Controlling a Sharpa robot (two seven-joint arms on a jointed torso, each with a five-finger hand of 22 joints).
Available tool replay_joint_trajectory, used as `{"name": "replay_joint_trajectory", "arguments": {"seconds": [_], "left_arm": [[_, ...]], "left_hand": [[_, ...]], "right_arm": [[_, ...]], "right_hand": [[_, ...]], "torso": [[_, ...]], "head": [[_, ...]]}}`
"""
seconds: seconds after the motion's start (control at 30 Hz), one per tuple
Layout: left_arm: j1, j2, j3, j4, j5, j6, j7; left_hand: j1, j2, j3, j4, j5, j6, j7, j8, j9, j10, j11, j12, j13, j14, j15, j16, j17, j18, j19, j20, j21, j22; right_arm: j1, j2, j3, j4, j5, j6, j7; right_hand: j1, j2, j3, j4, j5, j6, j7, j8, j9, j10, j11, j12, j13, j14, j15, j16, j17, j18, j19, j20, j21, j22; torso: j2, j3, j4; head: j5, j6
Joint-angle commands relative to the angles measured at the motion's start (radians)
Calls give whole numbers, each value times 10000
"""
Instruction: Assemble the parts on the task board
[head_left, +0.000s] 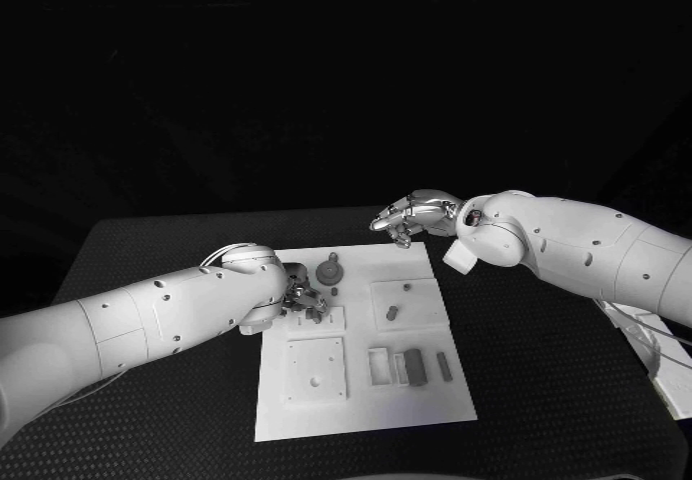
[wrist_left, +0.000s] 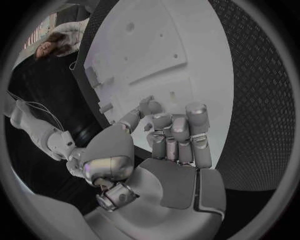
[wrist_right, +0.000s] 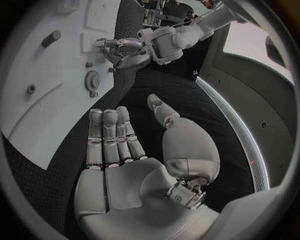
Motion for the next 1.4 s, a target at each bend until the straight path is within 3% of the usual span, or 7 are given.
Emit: {"name": "replay_joint_trajectory", "arguments": {"seconds": [0.03, 0.53, 1.4], "left_arm": [[2, 7, 3, 24, -104, 117, 62], [2, 13, 1, 15, -119, 78, 29], [-1, 77, -2, 9, -113, -267, 76]], "left_hand": [[173, 128, -1, -141, 225, 62, -15, 27, -15, 75, 30, -63, 11, 98, -266, -7, 18, 551, 92, -46, 48, 174], [783, 513, 204, -743, 1414, 109, -3, 42, -30, 145, 47, -113, 21, 151, -241, -41, 28, 513, 154, -26, 42, 160], [662, 647, 145, -579, 1371, 135, -6, 41, -45, 177, 46, -133, 25, 180, -235, -50, 32, 495, 171, -23, 18, 151]], "right_arm": [[-6, 0, 3, 13, -34, 115, 67], [-7, 12, 3, 4, -34, 128, 75], [-7, -15, 3, 39, -34, 114, 74]], "right_hand": [[-77, 33, 3, 31, -57, 0, 52, -63, -11, -69, 20, 38, -17, -74, 16, 37, -14, 131, 51, 39, -64, -10], [-80, 40, 4, 35, -57, 1, 52, -62, -11, -69, 20, 39, -19, -75, 17, 38, -16, 131, 52, 39, -65, -9], [-83, 40, 2, 37, -57, 2, 52, -61, -11, -70, 20, 43, -24, -75, 17, 41, -19, 131, 53, 39, -66, -8]], "torso": [[-3, 0, 5], [-1, -8, 14], [0, -5, 7]], "head": [[0, -1], [-9, 26], [-9, 31]]}}
